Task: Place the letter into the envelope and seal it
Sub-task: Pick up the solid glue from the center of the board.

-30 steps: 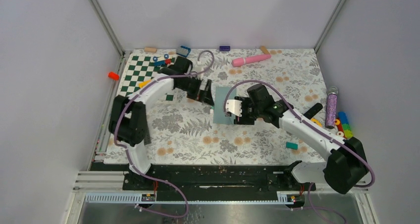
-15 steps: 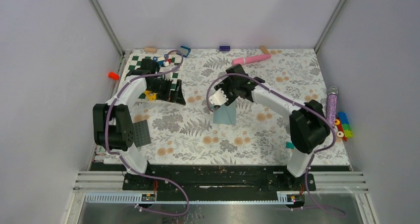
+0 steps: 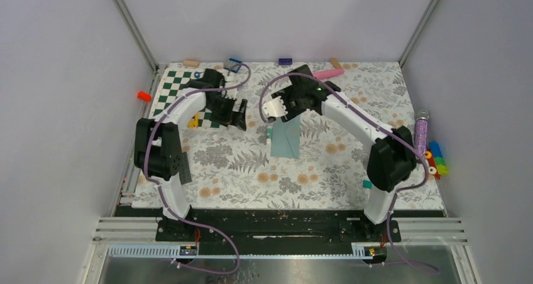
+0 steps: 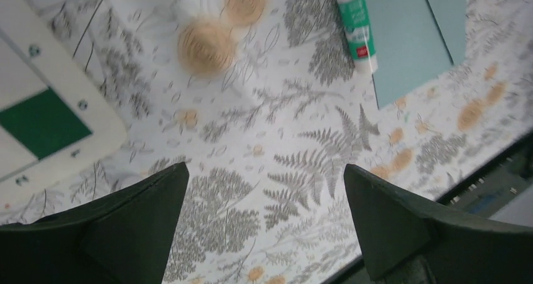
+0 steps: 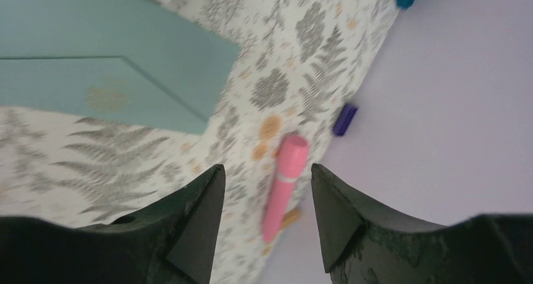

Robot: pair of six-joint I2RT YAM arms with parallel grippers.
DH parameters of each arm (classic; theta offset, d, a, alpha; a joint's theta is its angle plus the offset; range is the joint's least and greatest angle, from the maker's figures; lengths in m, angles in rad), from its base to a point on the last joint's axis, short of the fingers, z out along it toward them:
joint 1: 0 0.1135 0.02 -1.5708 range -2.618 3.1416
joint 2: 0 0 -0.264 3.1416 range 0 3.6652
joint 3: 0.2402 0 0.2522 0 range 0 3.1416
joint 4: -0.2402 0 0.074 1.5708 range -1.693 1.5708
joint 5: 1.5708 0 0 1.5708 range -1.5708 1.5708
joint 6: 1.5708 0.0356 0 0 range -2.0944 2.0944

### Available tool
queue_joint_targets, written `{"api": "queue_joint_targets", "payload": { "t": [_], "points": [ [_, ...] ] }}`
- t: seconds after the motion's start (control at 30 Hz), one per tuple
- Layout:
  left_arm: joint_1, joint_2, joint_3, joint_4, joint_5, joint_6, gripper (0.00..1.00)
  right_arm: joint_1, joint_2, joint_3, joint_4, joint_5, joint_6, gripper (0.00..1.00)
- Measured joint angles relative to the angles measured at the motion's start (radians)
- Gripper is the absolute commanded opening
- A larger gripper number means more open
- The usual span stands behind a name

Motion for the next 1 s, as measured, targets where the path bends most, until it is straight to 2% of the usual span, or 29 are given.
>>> {"api": "queue_joint_targets", "payload": {
  "t": [0.17,0.27,0.37,0.53,0.67,0.8,1.0],
  "points": [
    [-0.220,0.147,0.233,-0.035,-0.245,-0.106,0.99,-0.125,-0.206,-0.179,-0.014,-0.101,0.230,0.60],
    [-0.311,0.227,0.371,-0.055,-0.329,-0.154,0.99,-0.225,-0.347,-0.290,-0.005,-0.122,0.340,0.60],
    [-0.373,0.280,0.439,-0.069,-0.402,-0.187,0.99,-0.308,-0.504,-0.402,0.027,-0.132,0.430,0.61],
    [-0.435,0.344,0.457,-0.107,-0.510,-0.213,0.97,-0.335,-0.704,-0.536,0.083,-0.160,0.527,0.62],
    [-0.465,0.382,0.457,-0.132,-0.570,-0.227,0.86,-0.335,-0.826,-0.600,0.098,-0.198,0.600,0.61],
    [-0.474,0.399,0.457,-0.135,-0.595,-0.237,0.74,-0.335,-0.862,-0.613,0.125,-0.230,0.657,0.61],
    [-0.473,0.452,0.485,-0.135,-0.587,-0.249,0.66,-0.335,-0.863,-0.655,0.137,-0.263,0.689,0.61]
  ]
}}
